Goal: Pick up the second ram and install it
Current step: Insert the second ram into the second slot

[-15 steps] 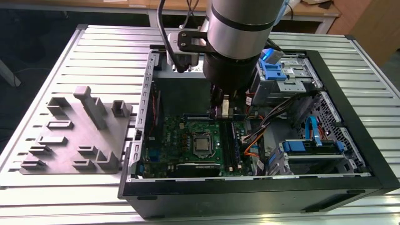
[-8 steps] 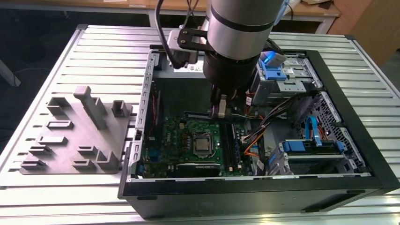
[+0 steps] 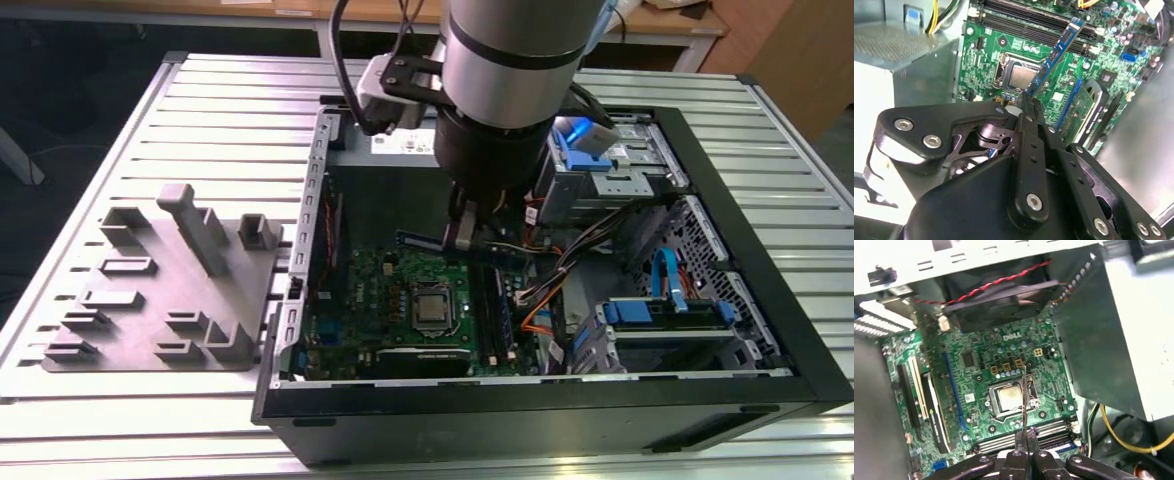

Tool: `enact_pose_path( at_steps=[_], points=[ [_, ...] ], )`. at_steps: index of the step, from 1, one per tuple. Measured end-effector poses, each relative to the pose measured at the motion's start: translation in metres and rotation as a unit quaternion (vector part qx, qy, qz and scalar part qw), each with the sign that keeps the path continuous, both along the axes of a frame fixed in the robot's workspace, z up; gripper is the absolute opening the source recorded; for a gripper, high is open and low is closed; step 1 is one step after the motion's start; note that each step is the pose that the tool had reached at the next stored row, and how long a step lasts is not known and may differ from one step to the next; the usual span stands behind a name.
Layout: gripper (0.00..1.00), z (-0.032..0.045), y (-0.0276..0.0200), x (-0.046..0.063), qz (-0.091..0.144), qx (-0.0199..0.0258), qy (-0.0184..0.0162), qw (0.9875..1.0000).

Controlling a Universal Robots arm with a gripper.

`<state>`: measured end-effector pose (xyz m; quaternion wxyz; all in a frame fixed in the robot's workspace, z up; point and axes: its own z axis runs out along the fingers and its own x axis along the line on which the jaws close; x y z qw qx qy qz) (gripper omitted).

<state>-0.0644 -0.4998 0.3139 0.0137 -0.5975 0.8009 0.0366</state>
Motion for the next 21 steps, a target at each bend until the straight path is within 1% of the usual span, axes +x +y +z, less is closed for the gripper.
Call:
enact_pose_path(
  at_steps=[3, 5, 7, 10, 13, 16, 19, 21],
  points=[
    [0.08, -0.0003, 0.0, 0.0, -0.027, 0.0, 0.0, 0.9996],
    [0.08, -0.0004, 0.0, 0.0, -0.046, 0.0, 0.0, 0.999],
    [0.08, -0.0006, 0.0, 0.0, -0.063, 0.0, 0.0, 0.998],
    [0.08, -0.0009, 0.0, 0.0, -0.09, 0.0, 0.0, 0.9959],
    [0.08, -0.0011, 0.0, 0.0, -0.118, 0.0, 0.0, 0.9931],
    [0.08, -0.0014, 0.0, 0.0, -0.144, 0.0, 0.0, 0.9895],
    [0.08, -0.0017, 0.0, 0.0, -0.172, 0.0, 0.0, 0.9852],
    [0.08, -0.0018, 0.0, 0.0, -0.189, -0.0001, 0.0, 0.9819]
  ],
)
